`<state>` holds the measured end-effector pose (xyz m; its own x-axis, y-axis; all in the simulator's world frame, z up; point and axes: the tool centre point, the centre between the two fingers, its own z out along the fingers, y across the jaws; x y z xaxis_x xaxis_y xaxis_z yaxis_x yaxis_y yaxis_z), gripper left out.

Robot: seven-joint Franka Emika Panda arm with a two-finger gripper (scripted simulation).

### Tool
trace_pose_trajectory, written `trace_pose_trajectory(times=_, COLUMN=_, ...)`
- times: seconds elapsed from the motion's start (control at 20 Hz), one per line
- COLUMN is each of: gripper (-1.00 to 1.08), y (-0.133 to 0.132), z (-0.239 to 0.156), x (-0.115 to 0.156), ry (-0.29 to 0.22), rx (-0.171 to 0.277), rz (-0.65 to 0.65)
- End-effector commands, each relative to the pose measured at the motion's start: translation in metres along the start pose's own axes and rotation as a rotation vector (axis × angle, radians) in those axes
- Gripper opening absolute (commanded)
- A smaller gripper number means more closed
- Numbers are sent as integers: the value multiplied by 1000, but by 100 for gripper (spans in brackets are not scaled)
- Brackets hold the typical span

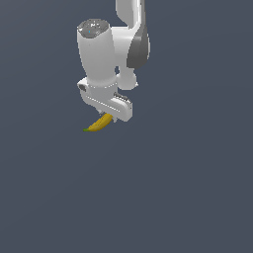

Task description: Pick up the object and move it to a goal position.

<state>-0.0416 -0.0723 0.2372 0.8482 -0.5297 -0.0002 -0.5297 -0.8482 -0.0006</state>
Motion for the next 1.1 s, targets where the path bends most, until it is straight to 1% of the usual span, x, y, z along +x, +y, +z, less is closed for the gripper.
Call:
trace_pose_trajectory(times=0.0, gripper=-100, y=6, z=-25, x=10, ry=1, rx=0, rz=0)
trace_pose_trajectory(times=0.5, gripper=-100, y=27, z=-115, x=49, ry=1, rx=0, rz=0)
trace_pose_trajectory(times=1.05, gripper=-100, y=42, z=-187, x=81, ry=1, rx=-1, rz=-1)
